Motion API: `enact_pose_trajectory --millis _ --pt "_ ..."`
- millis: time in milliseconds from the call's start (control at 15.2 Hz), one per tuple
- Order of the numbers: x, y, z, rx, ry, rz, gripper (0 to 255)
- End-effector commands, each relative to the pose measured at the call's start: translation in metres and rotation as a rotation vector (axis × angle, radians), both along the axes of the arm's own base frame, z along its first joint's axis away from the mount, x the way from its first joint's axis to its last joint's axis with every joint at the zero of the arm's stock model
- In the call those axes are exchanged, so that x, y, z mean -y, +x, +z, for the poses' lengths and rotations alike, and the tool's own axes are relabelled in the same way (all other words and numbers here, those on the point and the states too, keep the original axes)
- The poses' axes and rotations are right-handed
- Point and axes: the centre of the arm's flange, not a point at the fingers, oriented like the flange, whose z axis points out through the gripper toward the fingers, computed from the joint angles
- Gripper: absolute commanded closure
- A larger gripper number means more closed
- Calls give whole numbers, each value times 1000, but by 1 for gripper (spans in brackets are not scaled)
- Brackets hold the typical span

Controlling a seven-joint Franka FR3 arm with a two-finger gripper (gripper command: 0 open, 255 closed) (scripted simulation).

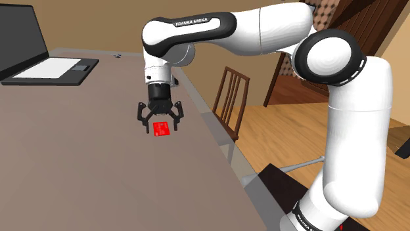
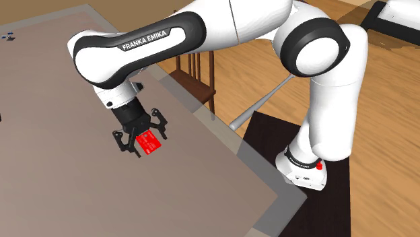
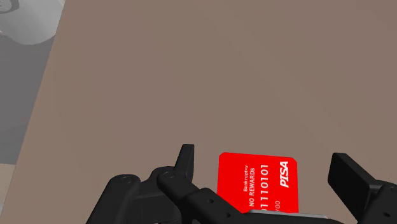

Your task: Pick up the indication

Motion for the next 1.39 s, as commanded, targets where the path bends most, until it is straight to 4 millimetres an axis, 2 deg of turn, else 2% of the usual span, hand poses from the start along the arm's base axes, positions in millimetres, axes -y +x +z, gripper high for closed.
enact_pose_trajectory --millis 0,66,132,726,1320 --pt "0 0 -4 0 0 0 0" --pt "0 0 -4 0 0 0 0" --pt "0 0 -5 1 0 0 255" --pt "0 0 -4 0 0 0 255" --pt "0 0 43 0 0 0 255"
